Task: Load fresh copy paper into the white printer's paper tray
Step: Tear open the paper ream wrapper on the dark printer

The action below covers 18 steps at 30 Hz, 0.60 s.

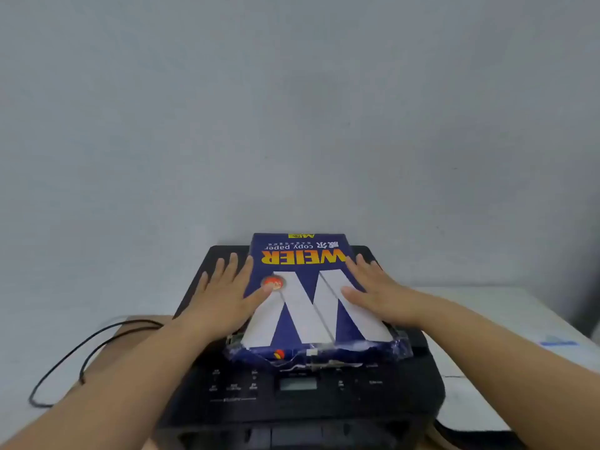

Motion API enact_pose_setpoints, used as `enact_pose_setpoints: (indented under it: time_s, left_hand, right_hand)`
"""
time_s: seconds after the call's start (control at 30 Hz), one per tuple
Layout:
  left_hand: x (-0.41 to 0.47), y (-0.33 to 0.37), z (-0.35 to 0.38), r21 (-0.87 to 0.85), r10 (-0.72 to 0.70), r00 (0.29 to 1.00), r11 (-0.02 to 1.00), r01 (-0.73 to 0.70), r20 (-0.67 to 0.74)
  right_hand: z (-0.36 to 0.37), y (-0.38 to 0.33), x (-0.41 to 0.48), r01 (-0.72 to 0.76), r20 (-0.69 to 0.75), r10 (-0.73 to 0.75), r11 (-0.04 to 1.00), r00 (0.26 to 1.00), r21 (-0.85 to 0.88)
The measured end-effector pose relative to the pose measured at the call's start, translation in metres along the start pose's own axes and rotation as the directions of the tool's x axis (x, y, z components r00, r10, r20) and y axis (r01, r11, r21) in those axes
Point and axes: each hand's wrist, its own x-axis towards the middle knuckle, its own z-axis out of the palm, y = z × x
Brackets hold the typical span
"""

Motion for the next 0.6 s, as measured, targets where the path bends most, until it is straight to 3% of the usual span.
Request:
enact_pose_setpoints:
  time_s: [0.13, 0.37, 0.6]
  left_hand:
    - [0.017, 0.0, 0.005, 0.033, -0.027, 0.999, 0.999, 0.026, 0.043]
    - [0.029, 0.002, 0.017, -0.071, -0.036, 0.991, 0.996, 0.046, 0.13]
    - [0.025, 0.007, 0.015, -0.174, -0.061, 0.98, 0.98, 0.094, 0.19]
  right_hand:
    - [0.005, 0.008, 0.024, -0.004, 0.101, 0.018, 0.991, 0.995, -0.137]
    - [0.014, 0.016, 0.048, 0.061, 0.197, -0.01, 0.966, 0.98, -0.253]
    - [0.018, 0.021, 0.049, 0.08, 0.201, -0.031, 0.967, 0.979, -0.242]
